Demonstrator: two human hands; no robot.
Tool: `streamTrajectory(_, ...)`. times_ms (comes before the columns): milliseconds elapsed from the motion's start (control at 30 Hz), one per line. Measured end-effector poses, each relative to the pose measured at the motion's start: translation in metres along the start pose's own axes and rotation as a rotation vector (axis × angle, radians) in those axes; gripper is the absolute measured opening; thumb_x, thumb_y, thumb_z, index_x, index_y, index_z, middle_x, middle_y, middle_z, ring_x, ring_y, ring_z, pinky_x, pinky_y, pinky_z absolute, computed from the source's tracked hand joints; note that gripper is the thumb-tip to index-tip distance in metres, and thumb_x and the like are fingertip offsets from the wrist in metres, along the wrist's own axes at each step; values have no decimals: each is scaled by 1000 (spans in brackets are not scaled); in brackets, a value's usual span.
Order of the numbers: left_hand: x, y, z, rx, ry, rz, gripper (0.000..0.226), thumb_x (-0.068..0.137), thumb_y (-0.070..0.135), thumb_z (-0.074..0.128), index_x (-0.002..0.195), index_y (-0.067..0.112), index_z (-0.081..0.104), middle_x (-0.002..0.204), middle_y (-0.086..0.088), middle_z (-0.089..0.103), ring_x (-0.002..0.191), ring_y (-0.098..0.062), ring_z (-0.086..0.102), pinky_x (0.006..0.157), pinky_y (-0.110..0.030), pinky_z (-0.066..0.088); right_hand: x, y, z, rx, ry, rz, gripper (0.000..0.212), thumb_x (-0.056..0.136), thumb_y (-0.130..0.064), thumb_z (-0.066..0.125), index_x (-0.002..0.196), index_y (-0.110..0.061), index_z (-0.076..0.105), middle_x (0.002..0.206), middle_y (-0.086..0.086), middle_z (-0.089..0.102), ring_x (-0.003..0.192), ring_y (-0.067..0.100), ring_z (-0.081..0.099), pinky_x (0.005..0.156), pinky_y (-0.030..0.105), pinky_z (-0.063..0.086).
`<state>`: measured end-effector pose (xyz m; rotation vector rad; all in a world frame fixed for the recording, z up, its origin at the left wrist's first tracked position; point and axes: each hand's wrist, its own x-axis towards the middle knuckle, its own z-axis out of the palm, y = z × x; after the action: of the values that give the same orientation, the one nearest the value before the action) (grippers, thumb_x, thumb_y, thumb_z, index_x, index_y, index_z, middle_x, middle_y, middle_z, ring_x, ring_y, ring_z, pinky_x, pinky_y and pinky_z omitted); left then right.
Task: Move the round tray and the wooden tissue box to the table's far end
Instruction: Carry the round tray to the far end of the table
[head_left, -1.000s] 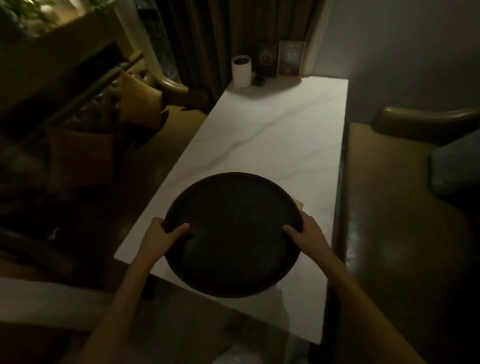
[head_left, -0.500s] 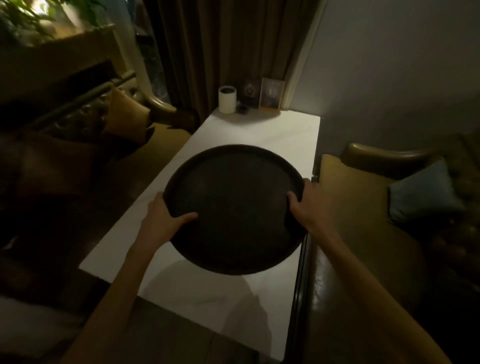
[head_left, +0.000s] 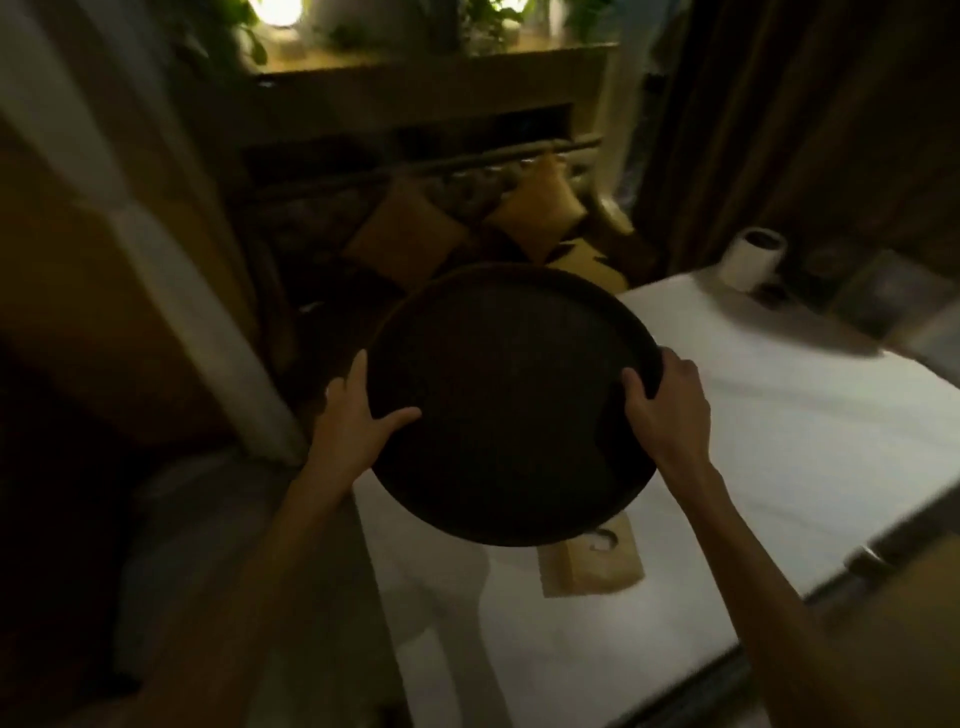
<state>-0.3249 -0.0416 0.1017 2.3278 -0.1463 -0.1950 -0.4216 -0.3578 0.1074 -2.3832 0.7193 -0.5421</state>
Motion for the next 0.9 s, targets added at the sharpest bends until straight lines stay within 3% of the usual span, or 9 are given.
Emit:
streamTrajectory(133, -58, -21, -26, 5, 167, -147, 95, 75, 56, 70, 149, 31, 15, 150, -10, 32, 135, -34, 35, 106, -55, 36, 7, -28, 45, 89, -183, -159, 45, 97, -38, 49, 133, -11, 47, 126, 16, 54, 112, 33, 55, 94, 43, 46)
streamTrajectory(300, -120, -54, -69, 76, 309, -389, 99, 80, 47, 70, 152, 24, 6, 152, -16, 23, 136, -39, 31, 108, -55, 31, -21, -80, 107, 190, -402, -293, 45, 97, -37, 51, 133, -11, 48, 128, 16, 54, 112, 33, 56, 90, 36, 42)
streamTrajectory(500, -135, -79, -95, 73, 357, -504, 99, 79, 46, 72, 152, 29, 7, 149, -15, 27, 132, -40, 37, 107, -53, 33, -37, -106, 151, 179, -462, -331, 42, 97, -36, 52, 129, -10, 50, 120, 16, 56, 105, 31, 59, 82, 31, 39)
streamTrajectory(733, -79, -25, -20, 53, 294, -403, 96, 76, 47, 73, 149, 32, 14, 148, -14, 31, 132, -39, 37, 104, -56, 34, 43, -29, 122, 163, -391, -321, 39, 97, -36, 51, 126, -10, 52, 118, 15, 58, 103, 31, 58, 81, 32, 41)
streamTrajectory(900, -27, 50, 81, -6, 236, -348, 106, 58, 76, 65, 145, 38, 18, 143, -9, 41, 127, -34, 46, 100, -58, 43, 132, 72, 67, 152, -352, -305, 34, 98, -35, 51, 121, -10, 54, 112, 15, 58, 99, 30, 58, 79, 30, 38)
